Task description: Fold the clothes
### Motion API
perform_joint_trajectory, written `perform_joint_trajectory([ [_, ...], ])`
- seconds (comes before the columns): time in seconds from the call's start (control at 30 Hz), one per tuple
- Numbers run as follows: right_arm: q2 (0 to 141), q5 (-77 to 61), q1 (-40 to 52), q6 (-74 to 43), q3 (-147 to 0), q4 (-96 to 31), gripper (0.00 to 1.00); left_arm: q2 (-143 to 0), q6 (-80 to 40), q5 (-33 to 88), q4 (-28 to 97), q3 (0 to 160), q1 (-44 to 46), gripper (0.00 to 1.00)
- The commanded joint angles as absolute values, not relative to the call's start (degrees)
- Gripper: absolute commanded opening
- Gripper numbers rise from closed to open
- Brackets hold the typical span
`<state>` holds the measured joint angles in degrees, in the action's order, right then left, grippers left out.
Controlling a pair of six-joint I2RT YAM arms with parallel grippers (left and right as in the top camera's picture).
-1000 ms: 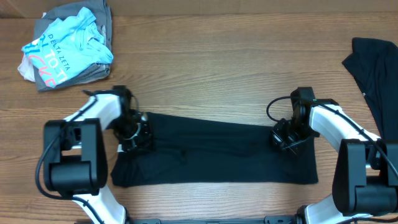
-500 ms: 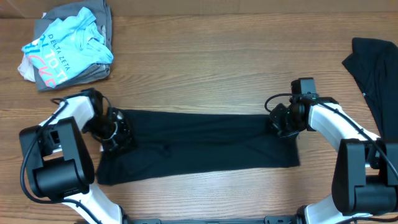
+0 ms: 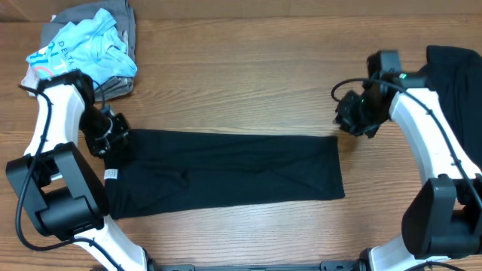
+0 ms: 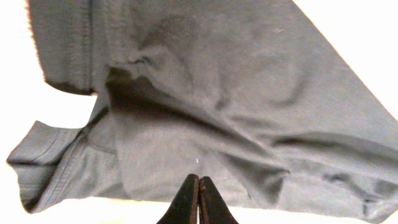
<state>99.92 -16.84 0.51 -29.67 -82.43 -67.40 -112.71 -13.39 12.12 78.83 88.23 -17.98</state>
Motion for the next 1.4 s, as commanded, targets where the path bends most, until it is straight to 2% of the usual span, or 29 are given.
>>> perform_joint_trajectory([
  [0.0, 99.96, -28.51, 4.97, -22.5, -85.19, -71.02, 0.29, -108.75, -11.9, 13.1, 81.67, 91.61, -15.99, 0.07],
  [0.07, 100.03, -28.58, 10.87, -22.5, -83.94, -70.52, 0.53, -106.04, -9.93, 14.33, 83.24, 91.61, -12.88, 0.18],
  [0.13, 100.07, -28.49, 15.38, -22.81, -82.91, -69.08, 0.66, -104.95, -8.58, 14.63, 84.29, 91.61, -9.96, 0.3],
  [0.17, 100.09, -26.39, 19.51, -27.66, -81.82, -67.2, 0.7, -104.55, -7.73, 14.44, 85.69, 91.61, -6.24, 0.55],
  [0.23, 100.09, -22.85, 22.9, -35.68, -80.77, -65.87, 0.71, -104.55, -7.7, 14.06, 86.59, 91.18, -2.5, 0.69],
  [0.27, 100.09, -21.58, 24.27, -38.74, -80.31, -65.14, 0.71, -104.55, -7.7, 13.82, 86.54, 90.54, -0.47, 0.71],
  [0.43, 100.09, -21.89, 28.69, -44.64, -77.43, -60.38, 0.75, -104.57, -9.87, 12.8, 84.88, 86.19, 7.29, 0.69],
  [0.53, 100.09, -21.93, 29.26, -46.98, -75.9, -59.46, 0.76, -104.57, -15.31, 6.61, 82.52, 81.62, 10.63, 0.67],
  [0.7, 100.09, -21.89, 29.23, -46.92, -75.44, -59.27, 0.76, -104.57, -16.1, 4.01, 78.81, 75.53, 11.33, 0.61],
  [1.1, 100.09, -21.63, 29.23, -46.68, -75.42, -57.3, 0.77, -104.57, -20.05, 0.84, 70.76, 69.87, 11.75, 0.56],
  [1.37, 100.09, -20.36, 29.23, -46.5, -75.37, -57.28, 0.78, -104.57, -26.37, -5.54, 69.56, 69.52, 16.19, 0.53],
])
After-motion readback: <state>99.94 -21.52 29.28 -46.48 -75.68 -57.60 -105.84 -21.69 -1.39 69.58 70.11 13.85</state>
